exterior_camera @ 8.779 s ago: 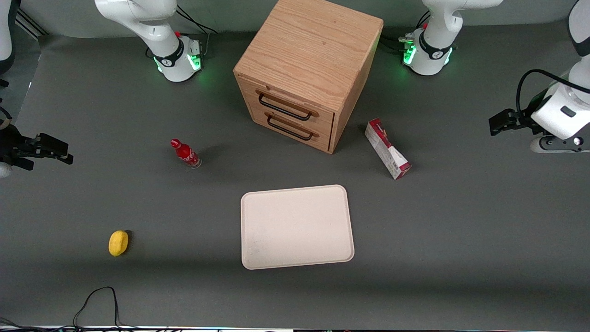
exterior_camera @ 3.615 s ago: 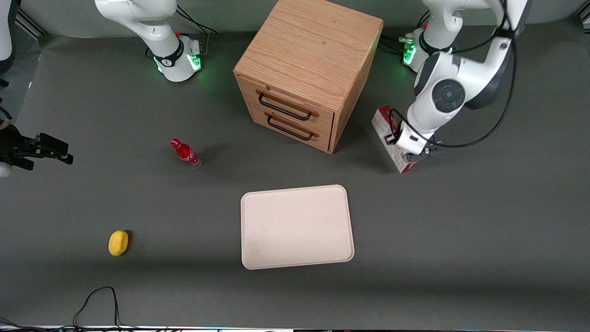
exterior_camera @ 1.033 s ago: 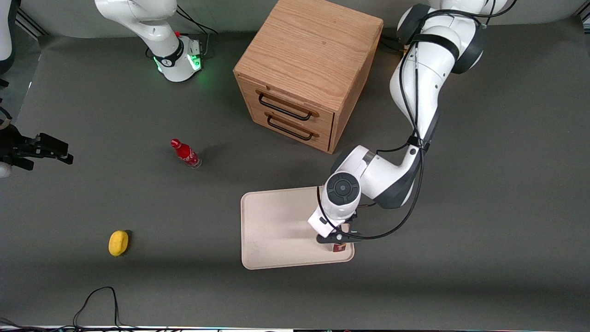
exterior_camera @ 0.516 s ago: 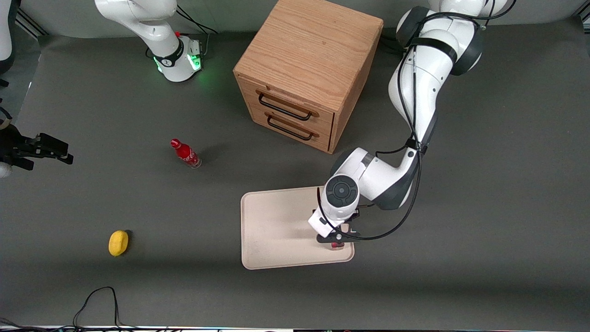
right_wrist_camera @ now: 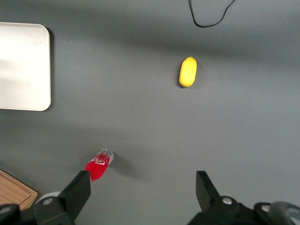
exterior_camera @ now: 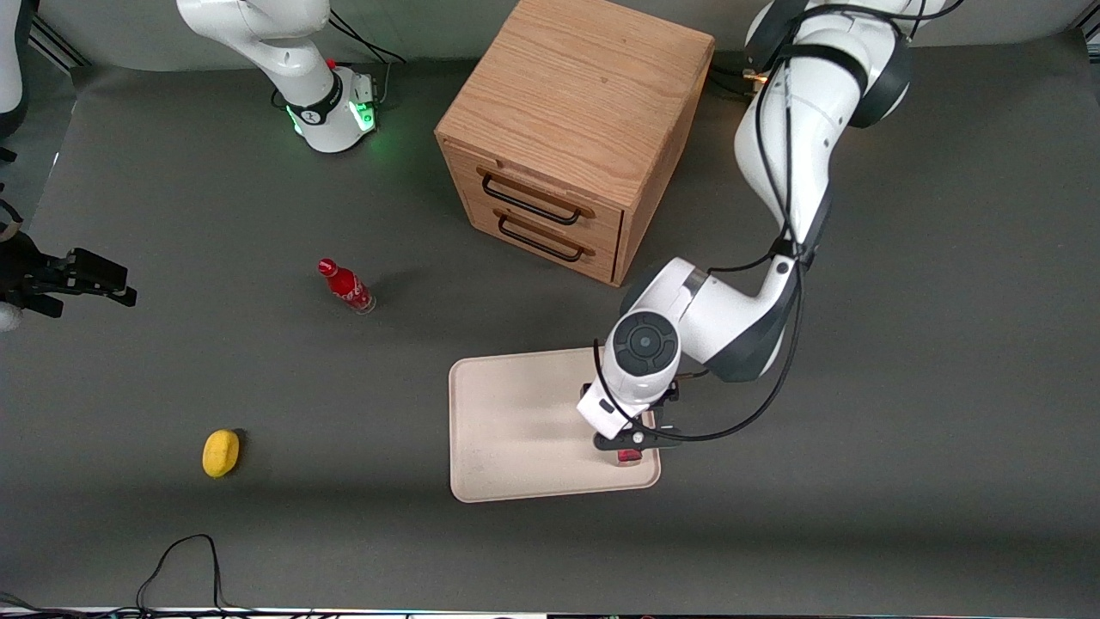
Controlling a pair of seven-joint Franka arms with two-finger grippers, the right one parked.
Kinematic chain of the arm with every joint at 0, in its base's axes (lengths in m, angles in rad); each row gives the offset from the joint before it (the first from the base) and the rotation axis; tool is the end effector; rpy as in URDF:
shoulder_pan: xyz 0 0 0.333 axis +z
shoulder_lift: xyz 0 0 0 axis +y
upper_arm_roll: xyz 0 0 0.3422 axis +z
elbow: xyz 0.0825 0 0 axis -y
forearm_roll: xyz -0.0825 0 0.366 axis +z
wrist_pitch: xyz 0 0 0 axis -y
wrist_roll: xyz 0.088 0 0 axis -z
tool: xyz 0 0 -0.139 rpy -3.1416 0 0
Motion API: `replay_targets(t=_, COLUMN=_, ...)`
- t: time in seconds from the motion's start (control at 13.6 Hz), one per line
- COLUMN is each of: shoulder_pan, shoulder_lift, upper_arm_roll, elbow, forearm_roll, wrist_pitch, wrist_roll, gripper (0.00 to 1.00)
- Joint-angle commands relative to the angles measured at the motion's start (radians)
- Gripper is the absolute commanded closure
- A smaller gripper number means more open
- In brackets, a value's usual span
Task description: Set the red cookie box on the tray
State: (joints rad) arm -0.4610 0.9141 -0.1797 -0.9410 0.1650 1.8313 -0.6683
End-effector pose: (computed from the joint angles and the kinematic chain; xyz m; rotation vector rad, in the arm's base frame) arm 0.6658 -0.4088 0.3172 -3.1192 -0.0813 0.0007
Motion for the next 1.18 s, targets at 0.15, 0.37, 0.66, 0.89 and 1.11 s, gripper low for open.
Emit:
replay_targets(t=0.15, shoulder_pan=0.031, shoulder_lift=-0.482, upper_arm_roll=0.005, elbow=-0.506, forearm_roll=-0.067, wrist_pitch=-0.015, wrist_roll=-0.008, gripper=0.0)
replay_targets(t=0.37, shoulder_pan=0.122, shoulder_lift=-0.743, upper_arm_roll=0.005, elbow=-0.758, forearm_roll=-0.12, wrist_pitch=-0.021, wrist_roll=0.155, gripper=0.0)
replay_targets(t=0.66, shoulder_pan=0.322, shoulder_lift=-0.935, upper_arm_roll=0.011, elbow=-0.832, forearm_roll=-0.188, wrist_pitch=-0.193, wrist_roll=0.389, gripper=0.0)
replay_targets(t=0.89, shoulder_pan=0.401, shoulder_lift=-1.03, upper_arm_roll=0.064, elbow=-0.88, forearm_roll=-0.187, wrist_pitch=-0.242, wrist_roll=0.522, gripper=0.0)
replay_targets(t=1.11, shoulder_pan=0.3, shoulder_lift=-1.052, upper_arm_roll=0.259, elbow=-0.895, forearm_roll=-0.156, wrist_pitch=-0.25, wrist_roll=0.556, gripper=0.0)
